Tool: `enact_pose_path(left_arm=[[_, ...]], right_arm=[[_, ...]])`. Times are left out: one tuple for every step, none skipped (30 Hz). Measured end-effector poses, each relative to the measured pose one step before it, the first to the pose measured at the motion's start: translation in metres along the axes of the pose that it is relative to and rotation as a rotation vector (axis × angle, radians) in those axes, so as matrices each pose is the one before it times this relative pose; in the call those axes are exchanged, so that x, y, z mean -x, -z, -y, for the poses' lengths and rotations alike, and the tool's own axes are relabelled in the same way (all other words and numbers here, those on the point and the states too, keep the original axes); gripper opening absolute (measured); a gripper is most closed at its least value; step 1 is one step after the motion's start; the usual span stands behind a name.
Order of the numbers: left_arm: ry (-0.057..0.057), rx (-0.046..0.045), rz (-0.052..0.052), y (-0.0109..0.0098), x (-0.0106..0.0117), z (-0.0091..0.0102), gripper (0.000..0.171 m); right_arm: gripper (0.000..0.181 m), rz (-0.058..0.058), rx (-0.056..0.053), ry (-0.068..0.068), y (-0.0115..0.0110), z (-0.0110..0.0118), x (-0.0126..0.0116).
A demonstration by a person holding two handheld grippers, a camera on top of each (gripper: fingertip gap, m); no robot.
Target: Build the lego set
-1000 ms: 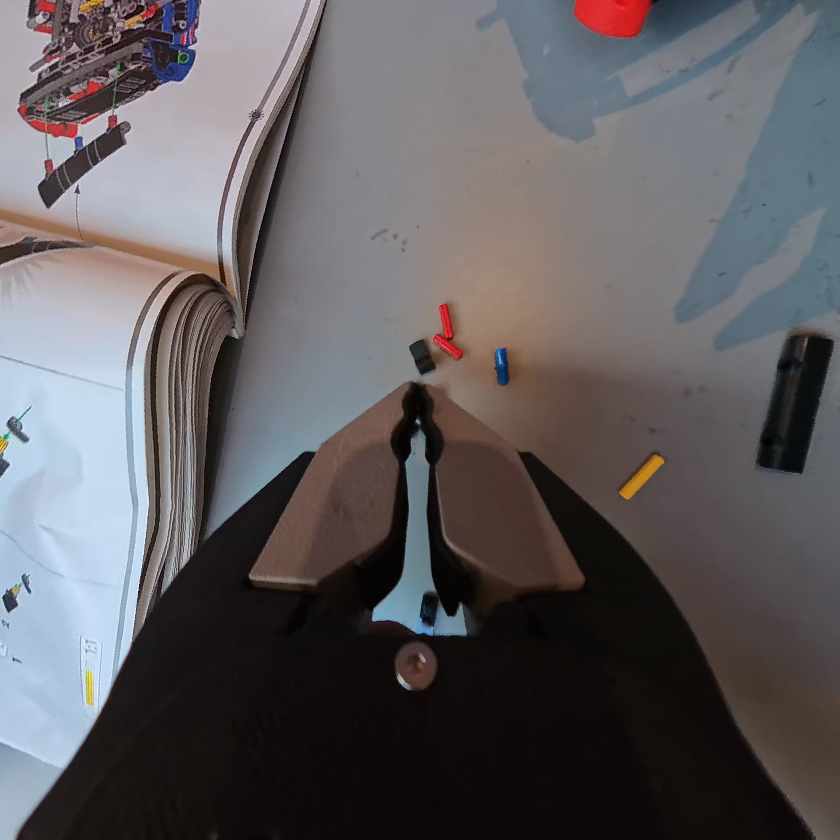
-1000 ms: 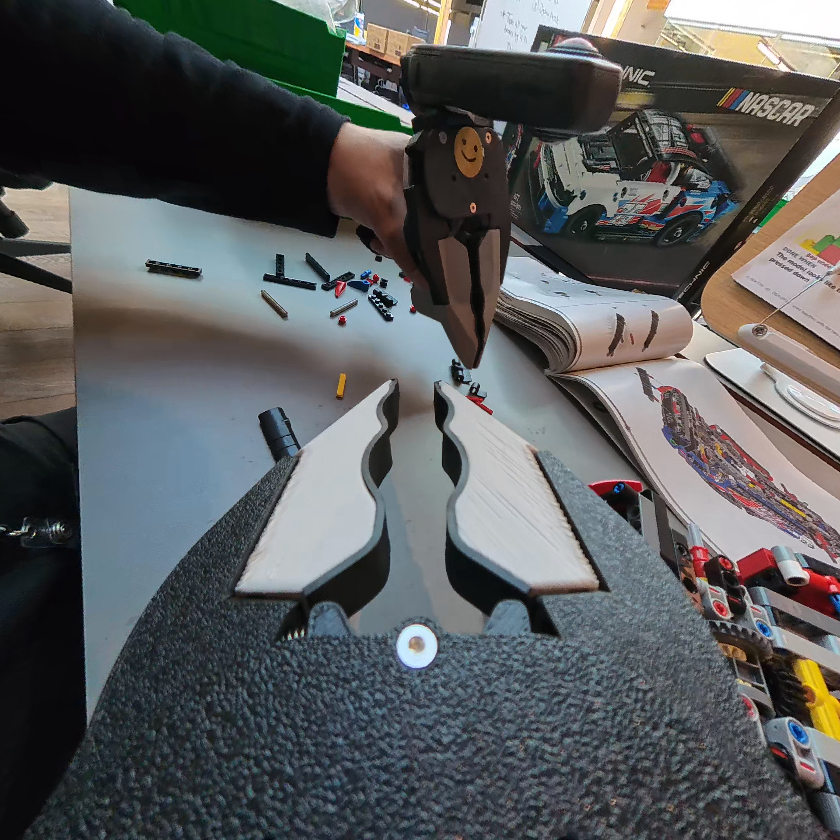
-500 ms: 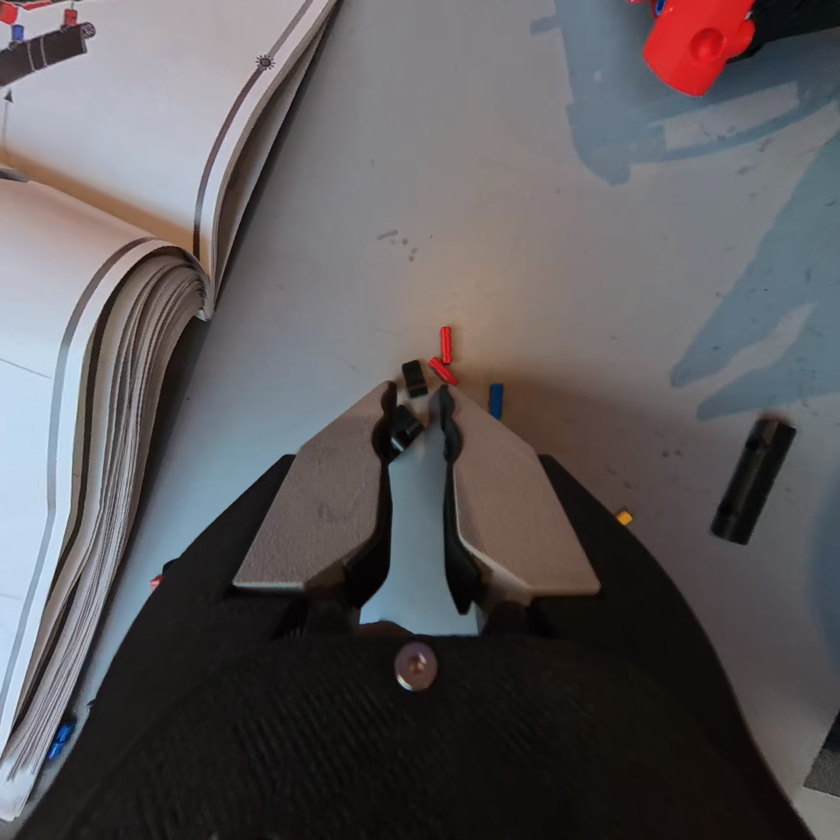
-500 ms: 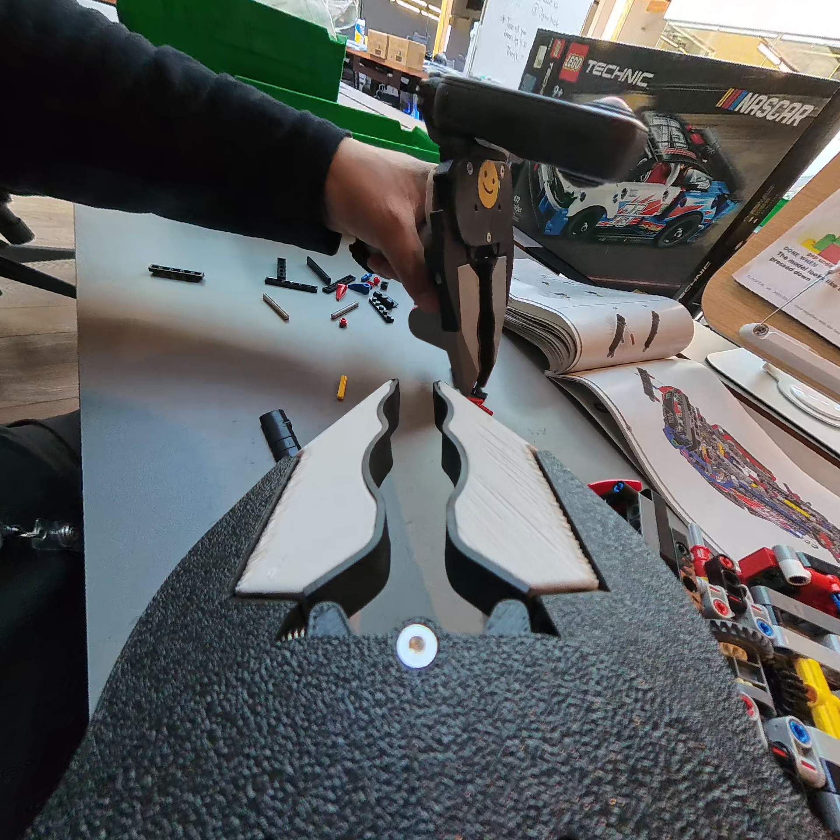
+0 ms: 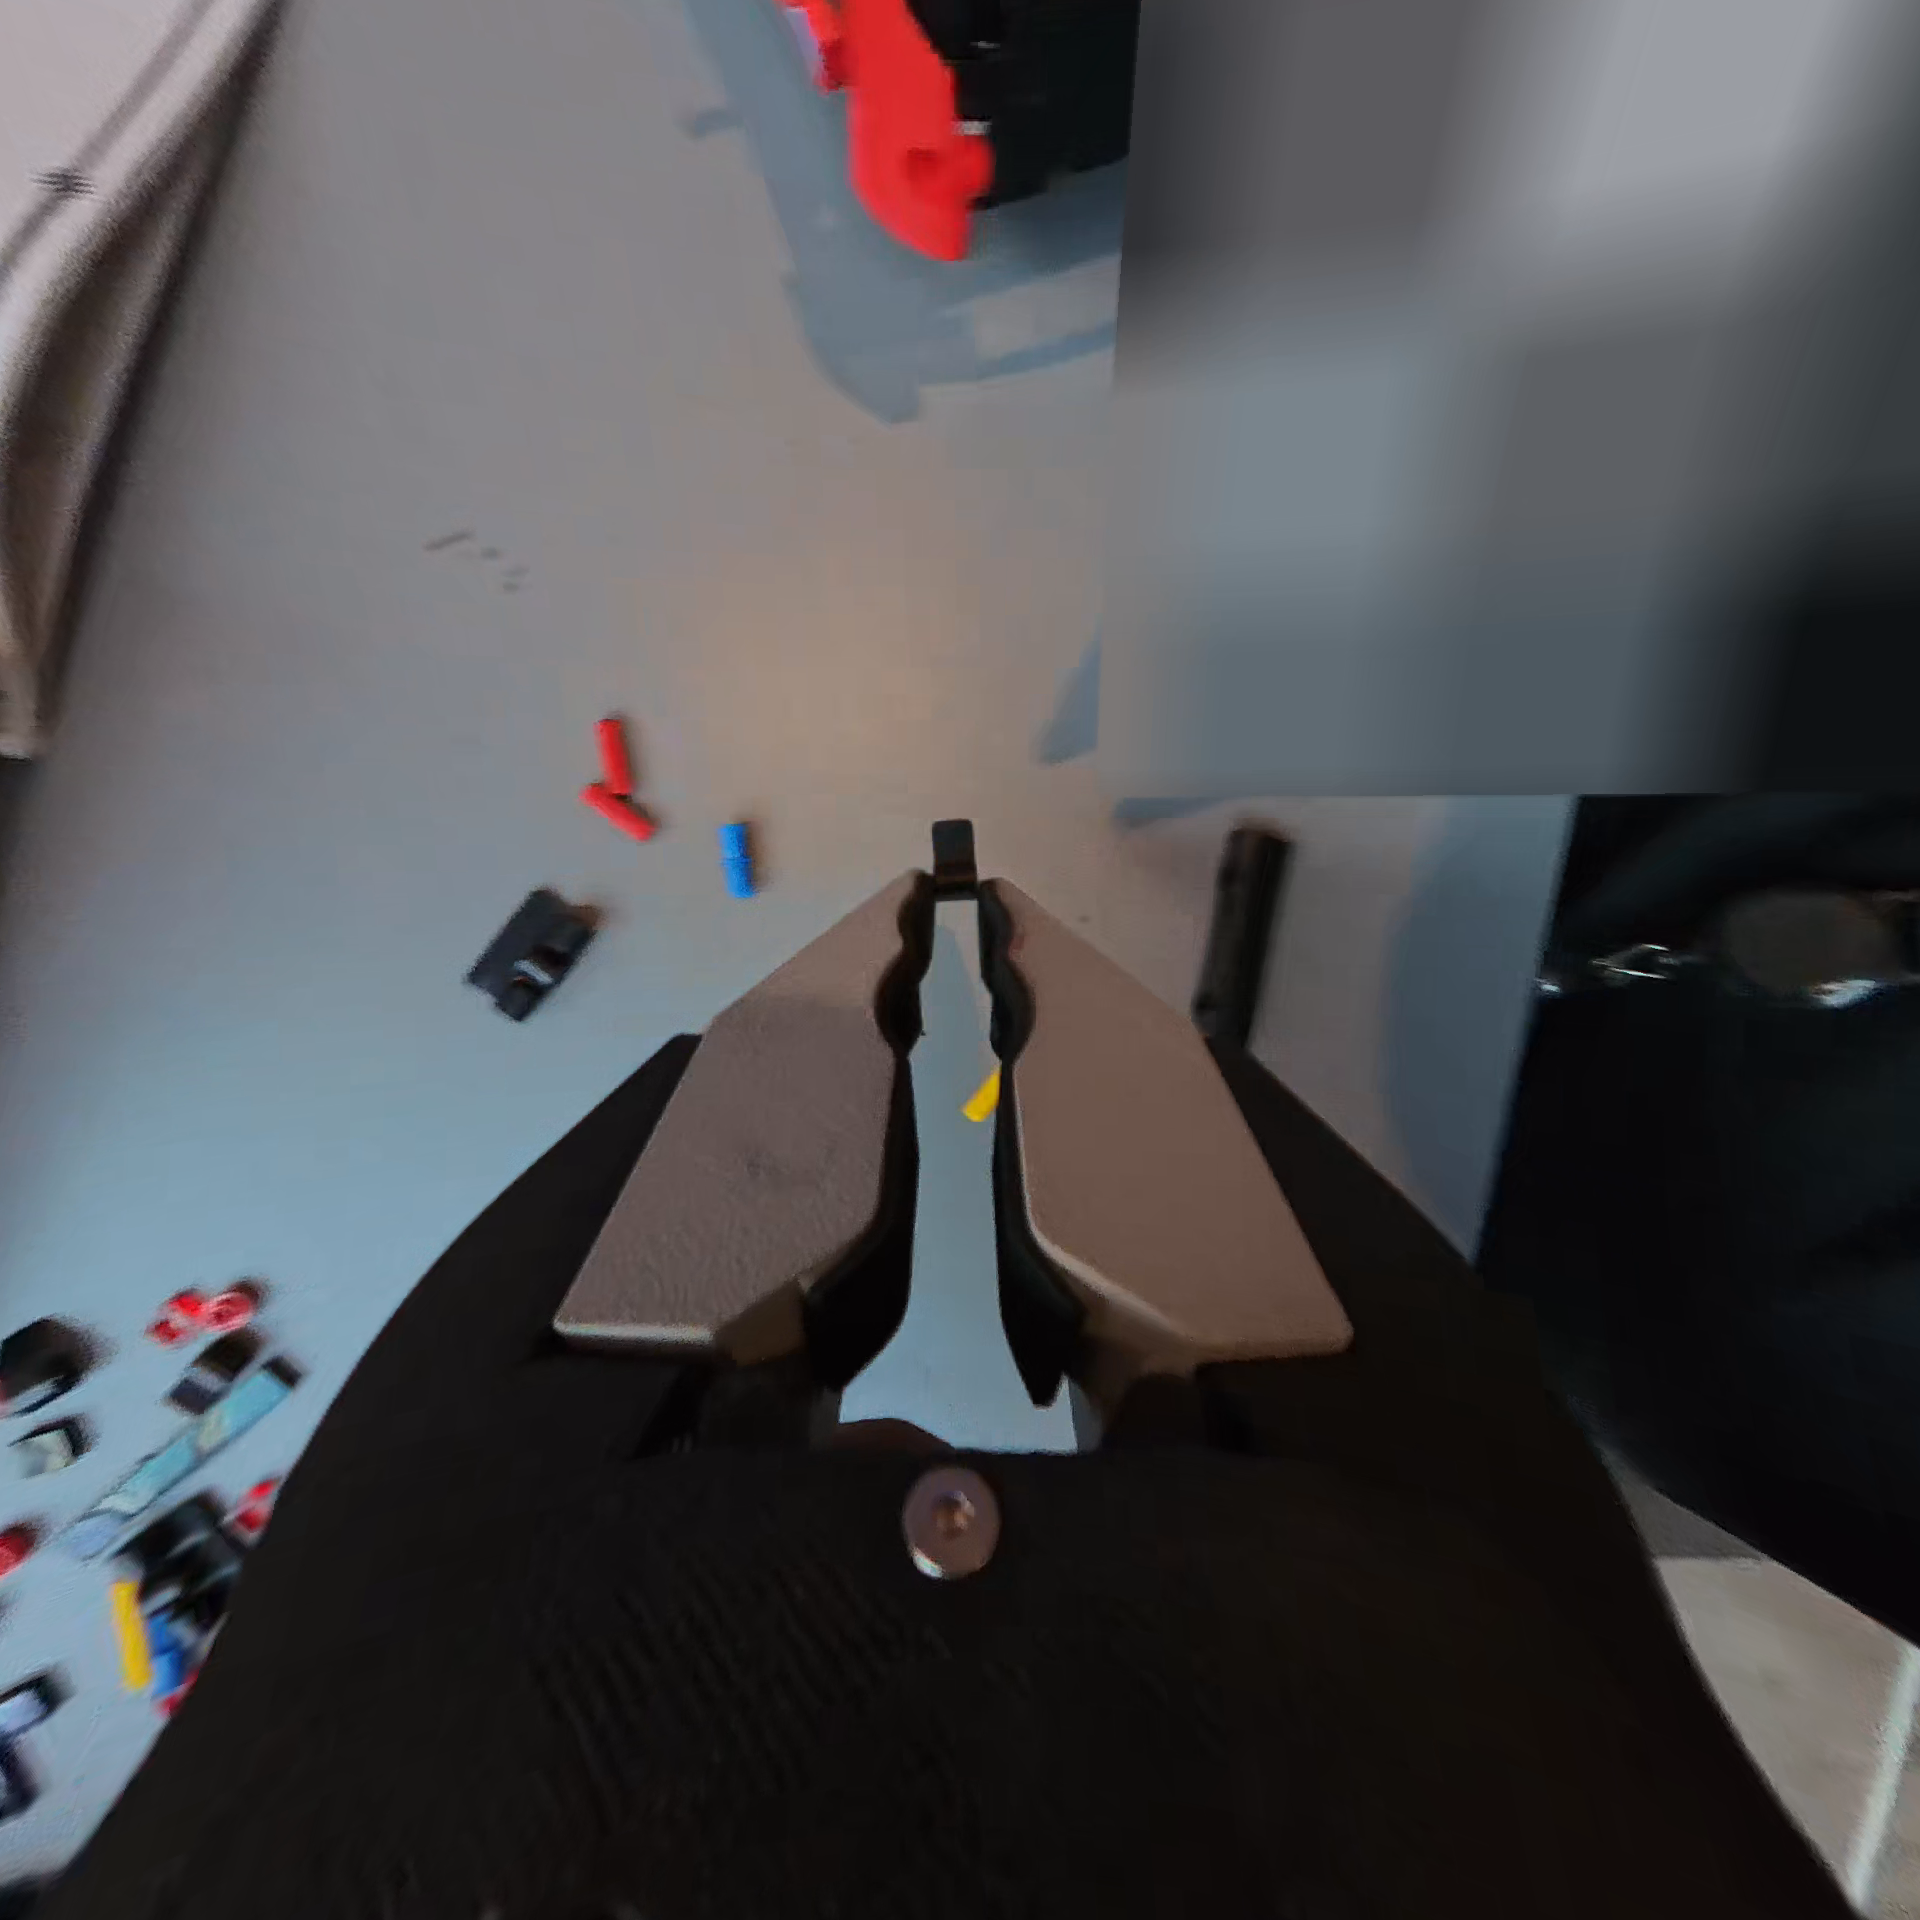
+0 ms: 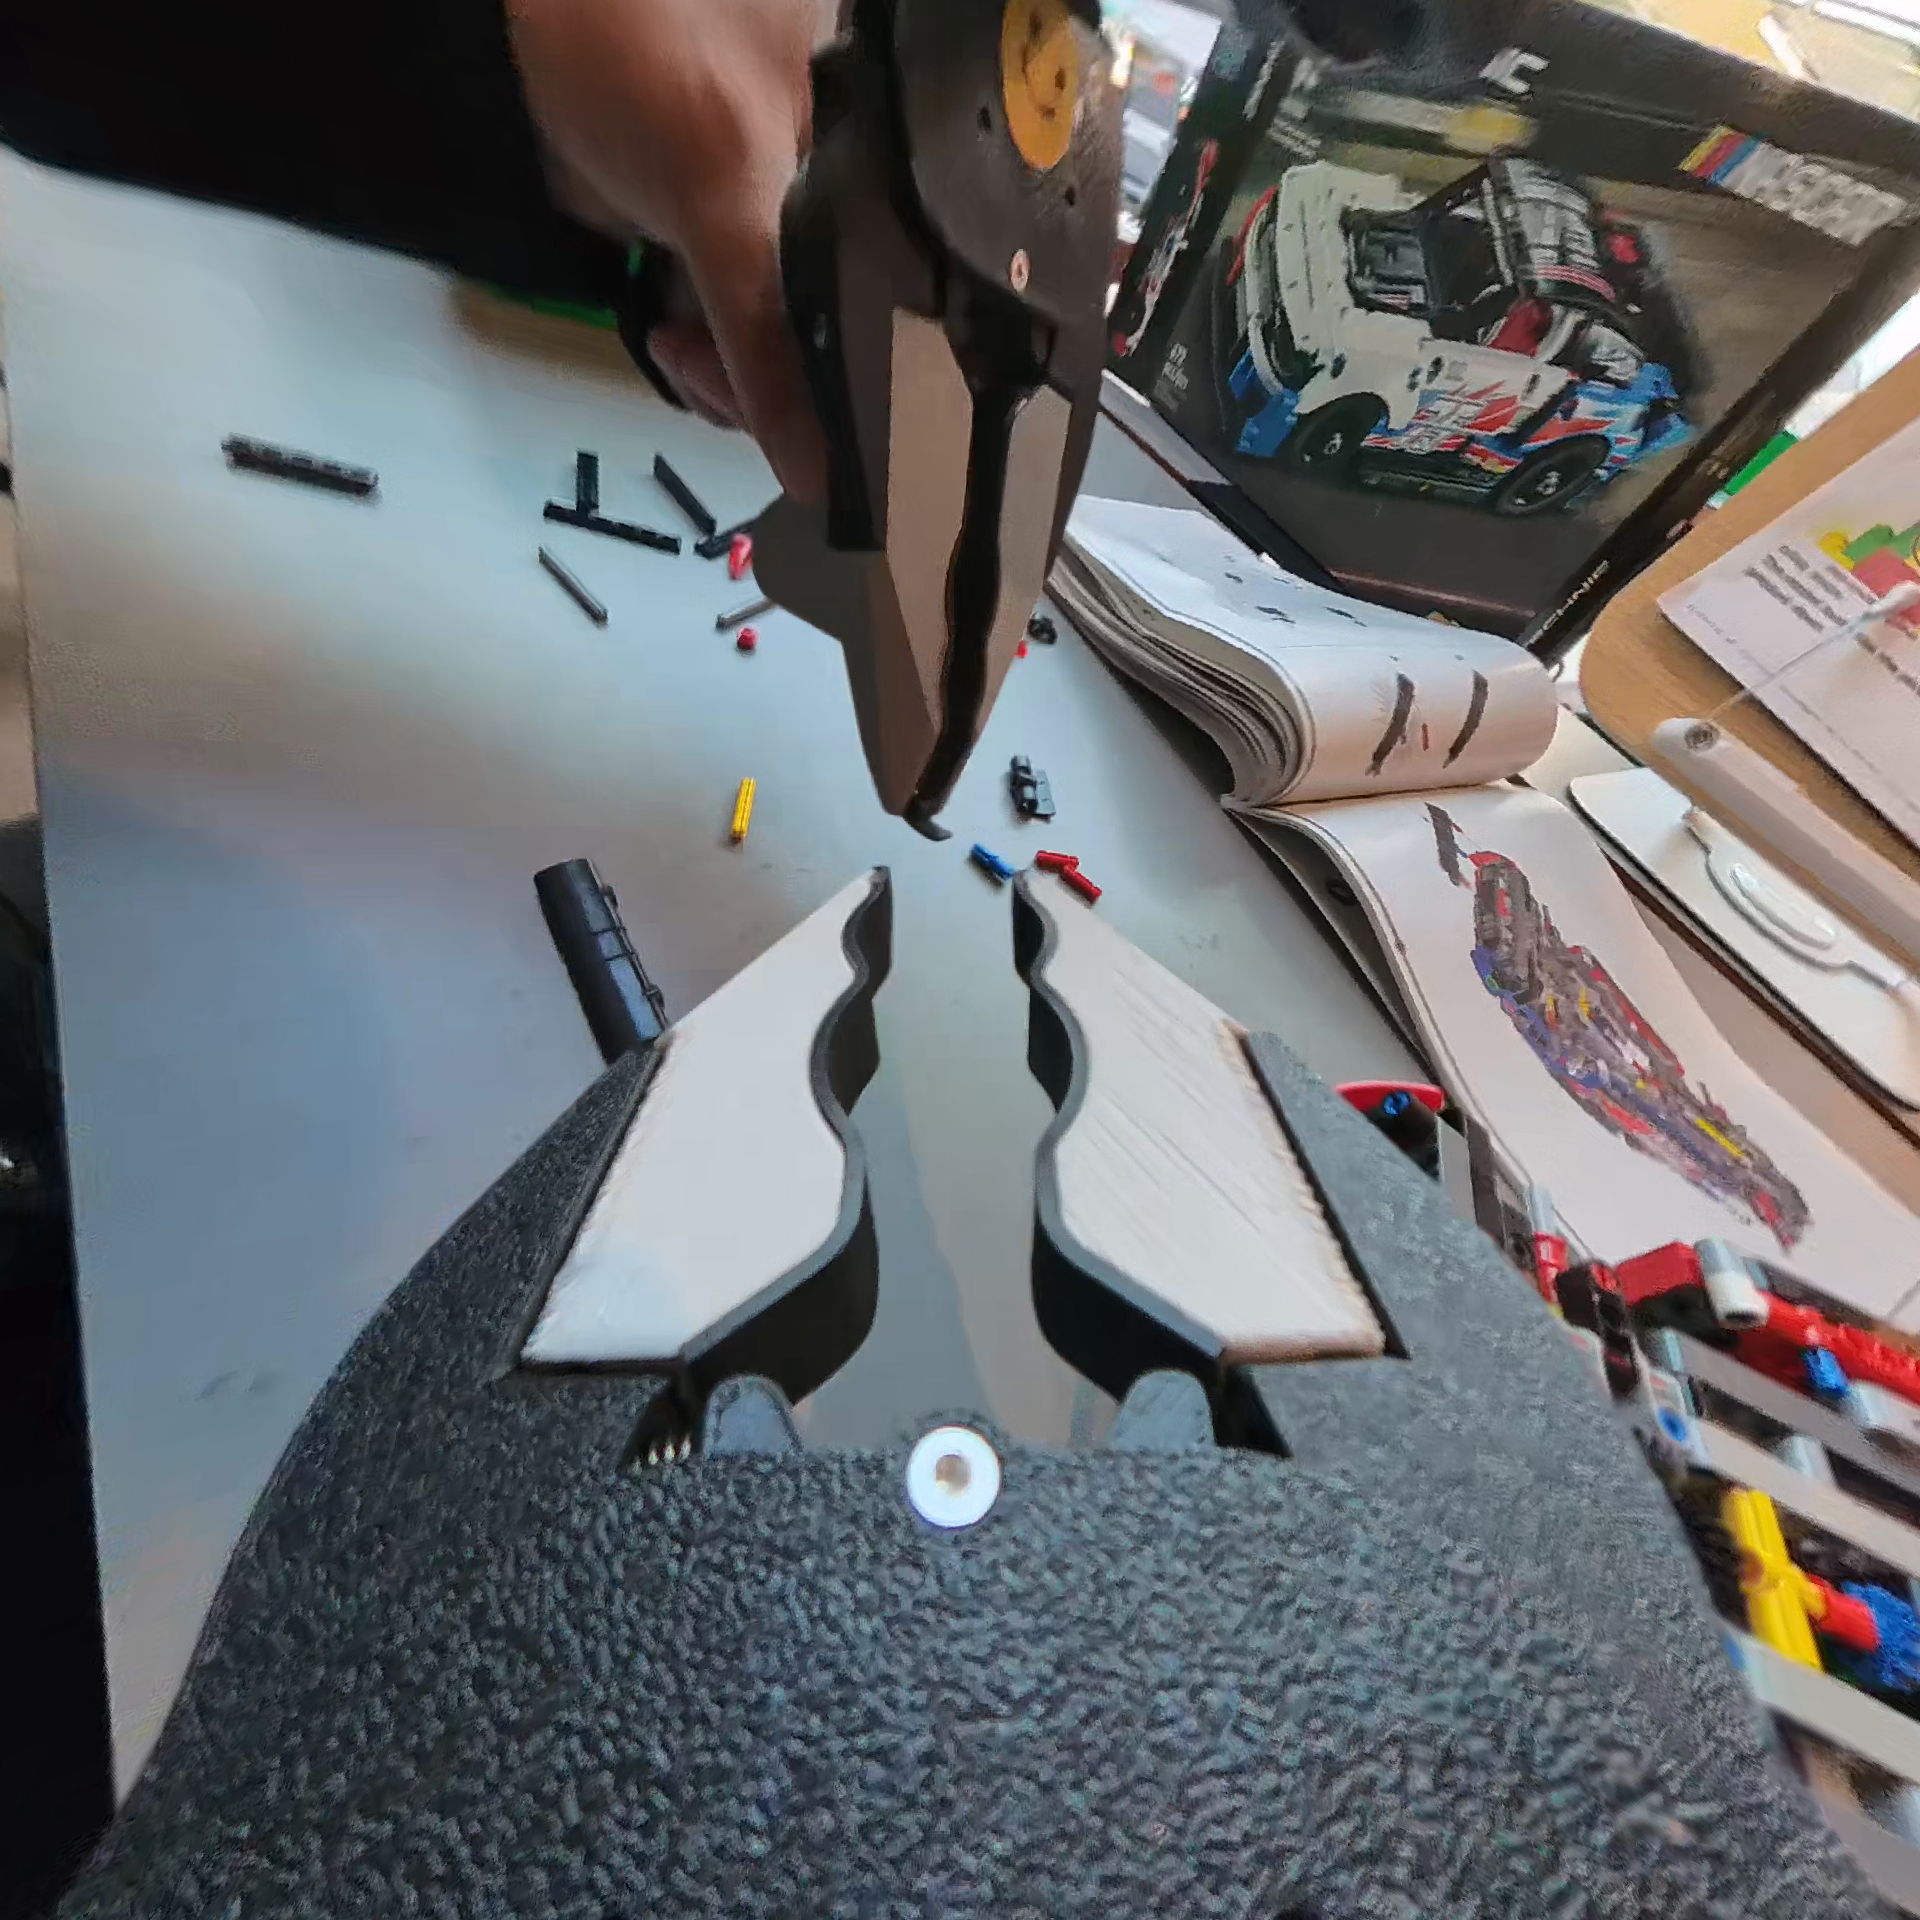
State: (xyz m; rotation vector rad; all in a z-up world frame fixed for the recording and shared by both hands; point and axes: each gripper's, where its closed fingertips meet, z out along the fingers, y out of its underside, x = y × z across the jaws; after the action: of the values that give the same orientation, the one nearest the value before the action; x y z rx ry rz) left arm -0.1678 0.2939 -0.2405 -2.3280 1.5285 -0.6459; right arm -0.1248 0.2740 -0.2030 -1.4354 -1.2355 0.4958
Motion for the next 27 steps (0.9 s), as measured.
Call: enact_pose_path(left_arm=[[0.0071,0.00582,-0.0422,-0.00054,-0.01156,-0.00092,0.006],[0.0106,0.00144,-0.0437,-0.00094,-0.01084,0.00008,0.006],[0.0065,-0.00903,-0.0408,-0.00106,-0.00961,0.00121,0.006],[0.0047,-0.00778,-0.0428,-0.00129,-0.00927,0.00078,0.006],[0.0048,-0.00592,-0.0294,-0.00118,-0.00641,0.00031,0.006],[0.0058,-0.00595,-0.009,-0.00102,-0.00269,0.00017,0.005],[0.0063,0.00316,-0.0095,-0.00123,-0.00255,-0.00143,0.005],[0.0037,0.00435,-0.0131,-0.00123,-0.0032,-0.00178,0.005],[0.0012,-0.00432,-0.0093,-0.0009,-0.00305,-0.00079,0.005],[0.0012,-0.00321,-0.0085,-0.0006,-0.00314,-0.0011,0.005],[0.0033,-0.00383,-0.0063,-0.00043,-0.00274,-0.00116,0.005],[0.0037,-0.00491,-0.0014,-0.00021,-0.00186,-0.0011,0.005],[0.002,-0.00661,0.0052,0.00008,-0.00065,-0.00116,0.005],[0.0063,-0.01235,0.0051,0.00034,-0.00047,-0.00047,0.005],[0.0122,-0.0194,0.0074,0.00058,-0.00001,0.00034,0.005],[0.0127,-0.0257,0.0105,0.00076,0.00015,0.00095,0.005],[0.0048,-0.02533,0.0118,0.00075,-0.00027,0.00065,0.005],[-0.0027,-0.02194,0.0188,0.0006,0.00018,0.00002,0.005],[-0.0052,-0.01859,0.0282,0.00097,0.00123,-0.00001,0.006],[-0.0077,-0.01538,0.0414,0.00161,0.00265,0.00011,0.008],[-0.0142,-0.01993,0.0532,0.00222,0.00375,0.00108,0.016],[-0.0271,-0.02307,0.055,0.00275,0.00329,0.00161,0.022],[-0.0447,-0.02763,0.067,0.00295,0.00429,0.00232,0.025],[-0.0522,-0.03781,0.0684,0.00317,0.00356,0.00369,0.027],[-0.0519,-0.04422,0.0504,0.00294,0.00061,0.00478,0.027],[-0.0473,-0.04378,0.0377,0.00221,-0.00166,0.00548,0.027],[-0.0473,-0.04336,0.0321,0.00173,-0.00262,0.00624,0.027]], right_arm=[[0.027,0.0157,0.0224,0.0462,-0.00277,-0.00088,0.00532],[0.028,0.0132,0.0251,0.053,-0.00264,-0.00042,0.00582],[0.028,0.0055,0.0181,0.0608,-0.00206,0.00095,0.00531],[0.028,0.0009,0.0125,0.064,-0.00162,0.00198,0.00487],[0.027,0.0016,0.0121,0.0604,-0.00153,0.00193,0.00473],[0.024,0.0087,0.0119,0.054,-0.00143,0.00155,0.00532],[0.02,0.0073,0.0091,0.0466,-0.00137,0.00139,0.0048],[0.018,0.0057,0.0119,0.0371,-0.00157,0.00052,0.00397],[0.016,0.0072,0.0192,0.0265,-0.00168,-0.00089,0.00347],[0.014,0.0059,0.0163,0.0201,-0.00124,-0.00042,0.0031],[0.01,-0.0044,0.0094,0.0185,-0.00025,0.00075,0.00158],[0.008,-0.0108,0.0082,0.0203,-0.00005,0.0008,0.00066],[0.007,-0.0102,0.0067,0.0206,-0.00001,0.00072,0.00075],[0.007,-0.0122,0.0039,0.0132,0.00007,0.0006,-0.00005],[0.006,-0.0105,0.0006,-0.0016,-0.00007,0.00004,-0.00049],[0.006,-0.0027,-0.0041,-0.0196,-0.00016,-0.00006,-0.0008],[0.006,0.0103,-0.0108,-0.0377,0.00018,0.00046,-0.00021],[0.005,0.0185,-0.0123,-0.0537,0.00015,0.00037,-0.00008],[0.004,0.0163,-0.0101,-0.0651,0.00012,-0.00054,-0.00175],[0.003,0.0137,-0.0112,-0.0751,0.00033,-0.00082,-0.00346],[0.003,0.0189,-0.014,-0.0888,0.00101,-0.00042,-0.00398],[0.003,0.025,-0.0165,-0.1023,0.0013,0.00032,-0.00421],[0.003,0.0332,-0.0212,-0.1114,0.00187,0.00142,-0.00382],[0.003,0.0394,-0.0287,-0.1168,0.0024,0.00294,-0.00318],[0.003,0.0466,-0.0332,-0.1235,0.00271,0.00401,-0.00224],[0.003,0.0583,-0.0347,-0.1292,0.00276,0.00472,-0.00044],[0.003,0.0714,-0.0333,-0.1283,0.00251,0.00488,0.00183]])
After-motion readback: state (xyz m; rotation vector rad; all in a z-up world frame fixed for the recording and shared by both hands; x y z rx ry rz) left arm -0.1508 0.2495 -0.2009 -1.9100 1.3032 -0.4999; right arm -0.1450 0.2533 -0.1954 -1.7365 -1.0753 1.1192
